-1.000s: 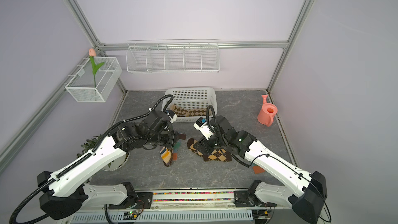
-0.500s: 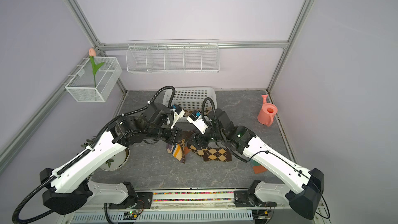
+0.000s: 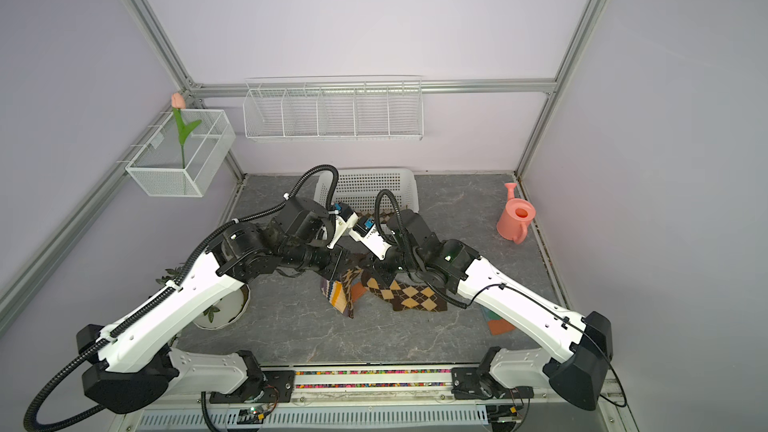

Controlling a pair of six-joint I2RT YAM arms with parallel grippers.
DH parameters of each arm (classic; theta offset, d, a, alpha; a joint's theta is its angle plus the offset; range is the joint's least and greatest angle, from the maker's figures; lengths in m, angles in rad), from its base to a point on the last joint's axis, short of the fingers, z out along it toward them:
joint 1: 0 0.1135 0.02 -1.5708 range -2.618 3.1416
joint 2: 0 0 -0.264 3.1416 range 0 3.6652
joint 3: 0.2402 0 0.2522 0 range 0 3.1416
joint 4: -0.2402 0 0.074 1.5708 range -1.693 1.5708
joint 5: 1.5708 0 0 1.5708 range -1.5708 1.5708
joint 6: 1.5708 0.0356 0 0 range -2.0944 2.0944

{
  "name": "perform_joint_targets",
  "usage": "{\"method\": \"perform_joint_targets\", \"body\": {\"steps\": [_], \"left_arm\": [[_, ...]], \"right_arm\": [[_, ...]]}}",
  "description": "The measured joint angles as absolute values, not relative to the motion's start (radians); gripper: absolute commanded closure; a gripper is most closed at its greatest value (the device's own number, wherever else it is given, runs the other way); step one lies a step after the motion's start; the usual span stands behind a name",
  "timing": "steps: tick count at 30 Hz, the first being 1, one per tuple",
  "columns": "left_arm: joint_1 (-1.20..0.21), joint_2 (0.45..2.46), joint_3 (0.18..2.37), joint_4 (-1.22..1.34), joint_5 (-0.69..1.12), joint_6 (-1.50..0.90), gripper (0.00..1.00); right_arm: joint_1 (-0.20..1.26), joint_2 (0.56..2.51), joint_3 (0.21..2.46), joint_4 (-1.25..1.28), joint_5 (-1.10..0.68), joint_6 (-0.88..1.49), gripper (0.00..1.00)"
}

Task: Place the socks together as a pair
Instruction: Pick up the sock at the center of the board, then adjust the sock at the center of the board.

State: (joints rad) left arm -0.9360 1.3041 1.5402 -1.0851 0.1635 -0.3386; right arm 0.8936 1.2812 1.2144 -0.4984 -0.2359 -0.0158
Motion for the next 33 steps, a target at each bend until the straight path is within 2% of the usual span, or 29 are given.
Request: {"method": "perform_joint_targets", "body": {"steps": [4, 8, 12, 15, 22, 27, 33], "left_arm": [[-0.929, 1.267, 1.539, -1.071, 0.068, -0.357, 0.60], [-0.920, 1.144, 1.502, -1.014, -0.068, -0.377, 0.54], [-0.920, 1.032, 1.390, -0.931, -0.175, -0.418, 0.54], [-0.920, 1.030, 1.276, -0.867, -0.212, -0.455, 0.54], [-0.920, 1.213, 1.015, -0.731, -0.213, -0.551, 0.58], [-0.920, 1.319, 0.977, -0.714, -0.273, -0.613, 0.66], [-0.907, 1.402, 0.875, -0.614, -0.288, -0.640, 0.66]], "right_arm": [[0.899, 1.268, 1.214, -0.490, -0.179, -0.011, 0.93], [0.899, 1.223, 1.219, -0.521, -0.096, -0.006, 0.93], [0.899, 1.195, 1.269, -0.603, -0.005, 0.011, 0.93], [0.897, 1.172, 1.299, -0.665, 0.063, 0.031, 0.93], [0.855, 1.101, 1.308, -0.799, 0.161, 0.076, 0.93], [0.814, 1.044, 1.293, -0.839, 0.165, 0.097, 0.93], [0.787, 1.016, 1.260, -0.849, 0.152, 0.113, 0.93]]}}
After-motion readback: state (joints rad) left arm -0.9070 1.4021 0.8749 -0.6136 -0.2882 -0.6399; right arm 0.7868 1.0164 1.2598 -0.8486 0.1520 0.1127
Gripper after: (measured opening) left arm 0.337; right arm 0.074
